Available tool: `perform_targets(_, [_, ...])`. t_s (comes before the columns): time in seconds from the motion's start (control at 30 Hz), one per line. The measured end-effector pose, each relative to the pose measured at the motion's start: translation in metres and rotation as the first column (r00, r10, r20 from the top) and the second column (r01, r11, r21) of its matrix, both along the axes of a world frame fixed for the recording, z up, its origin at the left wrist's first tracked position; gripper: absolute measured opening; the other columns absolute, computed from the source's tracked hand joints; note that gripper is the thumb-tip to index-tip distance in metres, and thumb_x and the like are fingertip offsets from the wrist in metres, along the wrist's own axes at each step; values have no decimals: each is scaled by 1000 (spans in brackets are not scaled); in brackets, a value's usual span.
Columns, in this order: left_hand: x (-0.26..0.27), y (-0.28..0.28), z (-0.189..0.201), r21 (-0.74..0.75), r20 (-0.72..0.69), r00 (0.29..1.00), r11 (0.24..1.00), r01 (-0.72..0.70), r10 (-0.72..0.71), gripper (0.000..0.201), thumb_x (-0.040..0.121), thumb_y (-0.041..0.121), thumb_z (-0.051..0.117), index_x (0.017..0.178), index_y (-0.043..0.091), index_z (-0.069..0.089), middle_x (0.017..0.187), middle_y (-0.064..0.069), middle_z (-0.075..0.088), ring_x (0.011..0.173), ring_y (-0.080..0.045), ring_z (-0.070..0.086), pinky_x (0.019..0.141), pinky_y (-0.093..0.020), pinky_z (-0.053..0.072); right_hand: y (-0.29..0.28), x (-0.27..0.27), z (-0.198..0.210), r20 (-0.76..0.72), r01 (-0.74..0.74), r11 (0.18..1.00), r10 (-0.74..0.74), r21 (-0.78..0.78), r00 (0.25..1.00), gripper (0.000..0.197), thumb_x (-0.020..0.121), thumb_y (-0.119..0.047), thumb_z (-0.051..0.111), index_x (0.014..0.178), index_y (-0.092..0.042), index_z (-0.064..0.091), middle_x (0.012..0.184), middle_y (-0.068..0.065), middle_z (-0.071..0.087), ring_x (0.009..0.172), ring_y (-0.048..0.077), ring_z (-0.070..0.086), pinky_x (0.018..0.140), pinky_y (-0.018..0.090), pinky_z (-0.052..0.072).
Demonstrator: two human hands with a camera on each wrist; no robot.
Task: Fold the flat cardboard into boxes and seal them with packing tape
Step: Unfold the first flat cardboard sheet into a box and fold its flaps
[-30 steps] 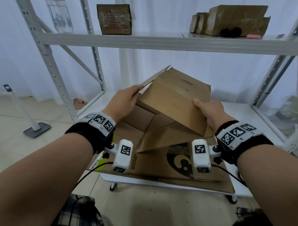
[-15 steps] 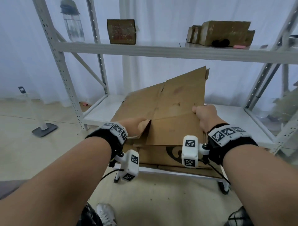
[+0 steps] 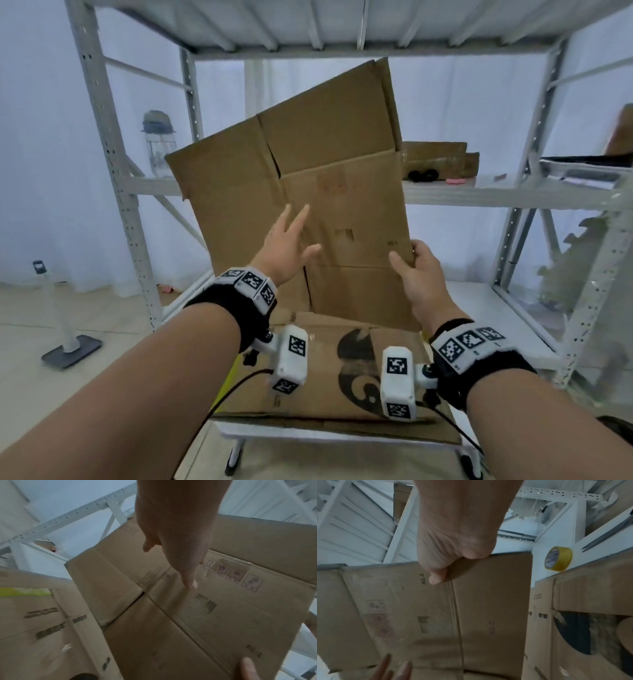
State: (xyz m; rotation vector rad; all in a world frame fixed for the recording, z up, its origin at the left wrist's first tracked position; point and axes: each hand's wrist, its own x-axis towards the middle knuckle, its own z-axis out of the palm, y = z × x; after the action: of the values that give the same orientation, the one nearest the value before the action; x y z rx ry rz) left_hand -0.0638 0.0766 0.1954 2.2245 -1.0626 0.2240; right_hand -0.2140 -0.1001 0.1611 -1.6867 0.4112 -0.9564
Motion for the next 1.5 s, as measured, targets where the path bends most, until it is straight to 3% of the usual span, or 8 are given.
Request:
perform_targets(0.07, [5, -12, 12, -76, 20, 1000, 997, 7, -5, 80, 93, 43, 56, 152, 39, 1, 161, 1, -12, 148, -26, 6, 118, -47, 20, -8, 9, -1, -87, -53, 999, 54, 13, 995, 15, 94, -10, 59, 106, -17, 55, 106, 7, 66, 94, 20, 65, 83, 40, 56])
perform_targets(0.2, [12, -37, 0, -39, -22, 996, 996, 82, -83, 85, 91, 45, 59, 152, 39, 0, 162, -2, -2, 148, -20, 10, 117, -37, 16, -11, 34, -9, -70, -202, 977, 207, 66, 976, 28, 89, -8, 67, 114, -19, 60, 102, 4, 70, 88, 17, 69, 71, 27, 59])
perform_targets(0.43, [31, -49, -36, 183, -12, 1000, 983, -1, 4, 81, 93, 48, 55, 153, 32, 4, 161, -3, -6, 148, -31, 2, 117, -46, 14, -30, 69, -26, -131, -35, 997, 43, 69, 990, 18, 93, -3, 58, 107, -14, 55, 107, 7, 65, 88, 14, 62, 78, 34, 56])
perform_targets(0.63, [58, -28, -22, 116, 45, 988, 981, -154, 149, 83, 94, 44, 53, 153, 11, 6, 160, -7, 6, 144, -34, 11, 117, -42, 15, -43, 74, -29, -217, -3, 995, 25, 97, 976, 37, 97, 2, 47, 130, -15, 50, 114, 2, 58, 102, 19, 54, 83, 31, 45])
perform_targets(0.97, [57, -37, -9, -133, 171, 978, 986, -97, 119, 80, 94, 35, 57, 154, 18, 6, 161, -2, 9, 145, -31, 16, 116, -42, 18, -60, 74, -34, -302, 58, 990, -17, 127, 953, 35, 95, 3, 51, 128, -9, 50, 116, 6, 56, 103, 22, 52, 86, 34, 44])
perform_targets(1.17, [54, -39, 12, -166, 207, 961, 975, -148, 181, 49, 96, 31, 55, 141, 19, 40, 139, -7, 37, 125, -29, 33, 105, -39, 32, -59, 67, -17, -164, 8, 987, 19, 160, 986, 49, 91, -17, 67, 132, -9, 41, 119, 2, 56, 110, 21, 56, 95, 35, 48])
perform_targets(1.3, [51, -38, 15, -116, 166, 969, 980, -163, 181, 34, 97, 30, 53, 128, 17, 48, 137, -8, 36, 128, -34, 26, 108, -41, 28, -50, 64, 16, -11, 48, 998, -47, 45, 999, 55, 90, -39, 66, 133, -22, 35, 109, -10, 56, 102, 7, 58, 93, 31, 49])
perform_targets(1.5, [45, -22, 25, 23, 114, 987, 993, -117, 113, 27, 97, 31, 53, 119, 14, 53, 142, -12, 30, 130, -36, 30, 110, -41, 28, -40, 60, 52, -104, 95, 951, -131, -295, 986, 67, 93, -46, 58, 149, -30, 25, 151, 5, 34, 137, 20, 35, 113, 41, 33])
